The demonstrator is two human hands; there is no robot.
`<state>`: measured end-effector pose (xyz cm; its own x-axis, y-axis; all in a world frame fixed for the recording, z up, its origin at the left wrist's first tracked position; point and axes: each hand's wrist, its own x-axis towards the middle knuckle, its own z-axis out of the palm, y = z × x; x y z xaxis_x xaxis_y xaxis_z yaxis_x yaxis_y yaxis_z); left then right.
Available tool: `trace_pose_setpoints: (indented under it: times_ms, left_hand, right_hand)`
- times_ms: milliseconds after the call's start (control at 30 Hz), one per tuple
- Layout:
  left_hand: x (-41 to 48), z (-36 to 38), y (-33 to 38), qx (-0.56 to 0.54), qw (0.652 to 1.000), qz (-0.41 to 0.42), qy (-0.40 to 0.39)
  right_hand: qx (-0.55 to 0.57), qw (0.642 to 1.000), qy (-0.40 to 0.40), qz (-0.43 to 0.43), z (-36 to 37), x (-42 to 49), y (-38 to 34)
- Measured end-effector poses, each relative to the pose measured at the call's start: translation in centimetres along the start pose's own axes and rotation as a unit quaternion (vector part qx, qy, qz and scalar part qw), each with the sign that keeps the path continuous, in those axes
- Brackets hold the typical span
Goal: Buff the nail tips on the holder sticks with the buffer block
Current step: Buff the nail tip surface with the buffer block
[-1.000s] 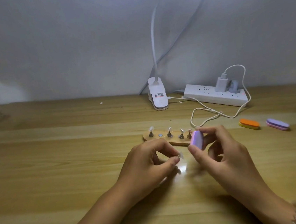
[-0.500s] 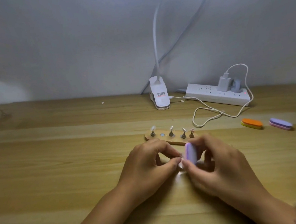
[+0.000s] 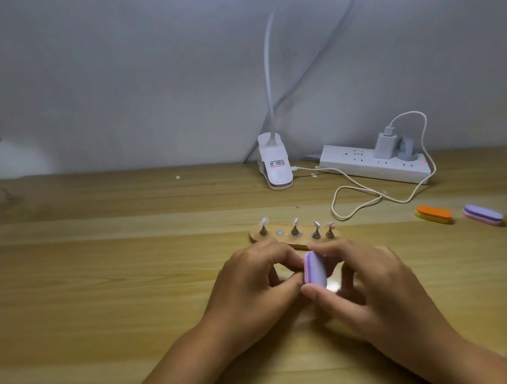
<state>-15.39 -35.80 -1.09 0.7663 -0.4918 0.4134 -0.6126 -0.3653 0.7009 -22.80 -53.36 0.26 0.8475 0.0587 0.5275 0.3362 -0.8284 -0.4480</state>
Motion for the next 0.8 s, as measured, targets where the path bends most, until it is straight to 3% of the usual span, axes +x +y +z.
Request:
trace_pose_setpoints:
  times_ms: [67, 200, 367, 467, 600, 733, 800]
  left_hand:
    - [0.0, 0.0, 0.0, -0.004, 1.0, -0.003, -0.003]
    - [0.1, 0.1, 0.0, -0.032, 0.999, -0.012, -0.014]
    - [0.2, 0.1, -0.1, -0.035, 0.999, -0.011, -0.022]
    - [0.1, 0.1, 0.0, -0.023, 0.999, -0.008, -0.033]
    - [0.0, 0.1, 0.1, 0.012, 0.999, -0.003, -0.044]
    - [0.0, 0.0, 0.3, 0.016, 0.999, -0.011, -0.039]
    - [0.0, 0.0, 0.4, 0.015, 0.999, -0.012, -0.041]
  right_hand:
    - [0.029, 0.999, -0.014, 0.027, 0.0, 0.1, 0.2]
    - [0.154, 0.979, 0.064, 0.12, -0.6, 0.5, 1.3]
    - [0.116, 0.992, -0.008, 0.054, -0.1, 0.2, 0.1]
    - [0.107, 0.99, 0.019, 0.088, -0.3, 0.2, 0.6]
    - [0.091, 0.995, -0.01, 0.037, -0.2, 0.0, 0.0]
    - [0.075, 0.995, 0.01, 0.067, -0.4, 0.1, 0.4]
    - [0.039, 0.999, 0.004, 0.038, -0.3, 0.1, 0.1]
